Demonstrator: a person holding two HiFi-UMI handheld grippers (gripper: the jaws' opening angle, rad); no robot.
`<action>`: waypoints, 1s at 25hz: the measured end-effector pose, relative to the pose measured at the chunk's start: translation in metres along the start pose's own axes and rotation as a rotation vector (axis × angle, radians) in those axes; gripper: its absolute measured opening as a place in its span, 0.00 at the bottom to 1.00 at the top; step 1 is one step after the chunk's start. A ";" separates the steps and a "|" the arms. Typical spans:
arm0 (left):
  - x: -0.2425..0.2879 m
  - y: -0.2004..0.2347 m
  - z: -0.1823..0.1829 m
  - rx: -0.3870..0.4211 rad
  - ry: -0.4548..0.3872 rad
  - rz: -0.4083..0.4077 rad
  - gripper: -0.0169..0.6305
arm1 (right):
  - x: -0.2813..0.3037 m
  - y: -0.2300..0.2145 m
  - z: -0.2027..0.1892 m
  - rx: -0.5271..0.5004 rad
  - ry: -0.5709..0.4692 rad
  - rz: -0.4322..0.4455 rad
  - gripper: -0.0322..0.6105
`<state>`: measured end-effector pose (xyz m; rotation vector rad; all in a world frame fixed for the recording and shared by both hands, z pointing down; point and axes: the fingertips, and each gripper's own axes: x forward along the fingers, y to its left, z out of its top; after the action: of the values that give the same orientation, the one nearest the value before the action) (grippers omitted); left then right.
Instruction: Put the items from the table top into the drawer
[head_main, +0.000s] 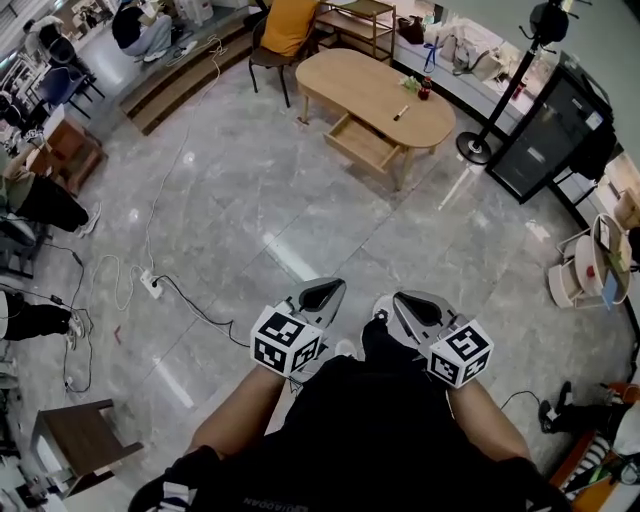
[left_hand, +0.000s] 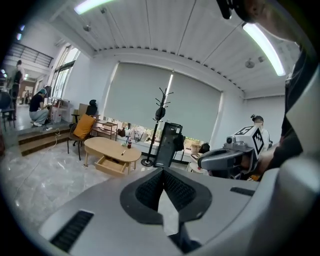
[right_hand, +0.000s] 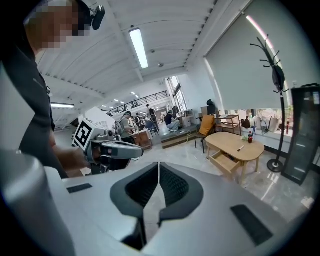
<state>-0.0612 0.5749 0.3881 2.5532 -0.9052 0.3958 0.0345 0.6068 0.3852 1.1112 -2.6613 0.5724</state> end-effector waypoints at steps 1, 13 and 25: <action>-0.001 0.005 0.001 -0.034 -0.010 0.003 0.03 | 0.004 -0.001 0.001 0.000 0.000 0.007 0.06; 0.038 0.065 0.034 -0.028 0.021 0.078 0.03 | 0.067 -0.081 0.039 0.114 -0.037 0.006 0.06; 0.149 0.113 0.126 0.013 0.007 0.086 0.03 | 0.105 -0.203 0.114 0.067 -0.072 0.037 0.06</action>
<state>-0.0069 0.3571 0.3664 2.5285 -1.0161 0.4370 0.1028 0.3611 0.3724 1.1231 -2.7475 0.6442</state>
